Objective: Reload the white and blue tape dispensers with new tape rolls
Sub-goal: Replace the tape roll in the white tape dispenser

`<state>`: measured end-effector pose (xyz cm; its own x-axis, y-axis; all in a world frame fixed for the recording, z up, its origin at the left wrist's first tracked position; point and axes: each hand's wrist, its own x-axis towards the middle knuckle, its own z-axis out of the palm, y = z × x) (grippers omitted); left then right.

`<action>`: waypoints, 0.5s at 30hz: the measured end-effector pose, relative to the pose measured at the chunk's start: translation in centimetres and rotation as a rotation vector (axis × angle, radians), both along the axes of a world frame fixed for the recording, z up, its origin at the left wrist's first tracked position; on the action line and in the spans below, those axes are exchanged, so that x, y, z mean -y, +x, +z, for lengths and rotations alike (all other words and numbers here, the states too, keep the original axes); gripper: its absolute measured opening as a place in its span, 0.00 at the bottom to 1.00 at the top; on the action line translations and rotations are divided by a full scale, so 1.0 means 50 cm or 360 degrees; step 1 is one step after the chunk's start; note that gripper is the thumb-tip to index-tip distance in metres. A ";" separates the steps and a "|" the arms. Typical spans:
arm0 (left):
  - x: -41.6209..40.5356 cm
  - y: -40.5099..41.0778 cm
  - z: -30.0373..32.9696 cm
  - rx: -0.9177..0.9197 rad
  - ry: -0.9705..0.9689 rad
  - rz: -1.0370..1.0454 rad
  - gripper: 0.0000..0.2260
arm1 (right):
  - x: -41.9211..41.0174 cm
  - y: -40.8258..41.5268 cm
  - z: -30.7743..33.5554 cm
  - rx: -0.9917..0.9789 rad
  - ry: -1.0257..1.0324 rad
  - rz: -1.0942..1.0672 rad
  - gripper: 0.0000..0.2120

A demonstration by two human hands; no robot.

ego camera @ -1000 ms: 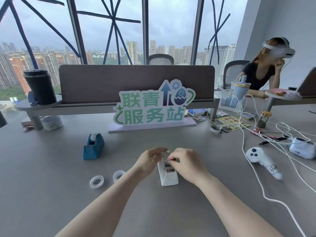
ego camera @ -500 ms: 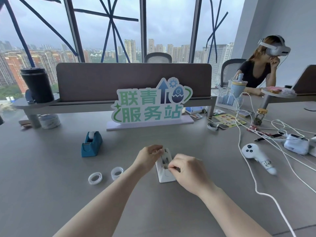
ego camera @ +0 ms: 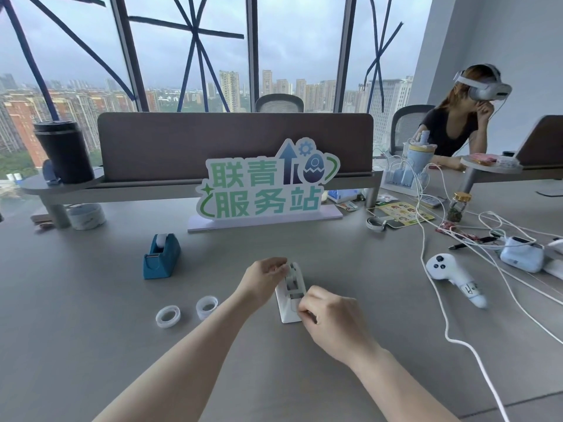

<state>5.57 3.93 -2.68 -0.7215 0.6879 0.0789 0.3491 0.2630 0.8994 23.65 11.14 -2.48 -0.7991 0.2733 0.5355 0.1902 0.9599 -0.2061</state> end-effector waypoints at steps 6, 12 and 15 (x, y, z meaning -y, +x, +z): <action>0.006 0.005 0.002 -0.0025 0.0007 -0.0030 0.13 | 0.004 0.001 -0.015 0.0030 0.0046 0.0016 0.07; 0.033 0.009 0.011 0.0038 0.0037 -0.0038 0.16 | 0.008 0.015 -0.003 -0.0107 -0.0169 -0.0073 0.03; 0.052 0.005 0.012 -0.0007 0.0006 0.0022 0.15 | 0.004 0.006 0.020 -0.0169 -0.0328 -0.0243 0.02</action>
<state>5.81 1.35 -2.07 -0.7307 0.6775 0.0844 0.3492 0.2647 0.8989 23.97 10.96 -1.47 -0.6824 0.4981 0.5349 0.2963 0.8575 -0.4205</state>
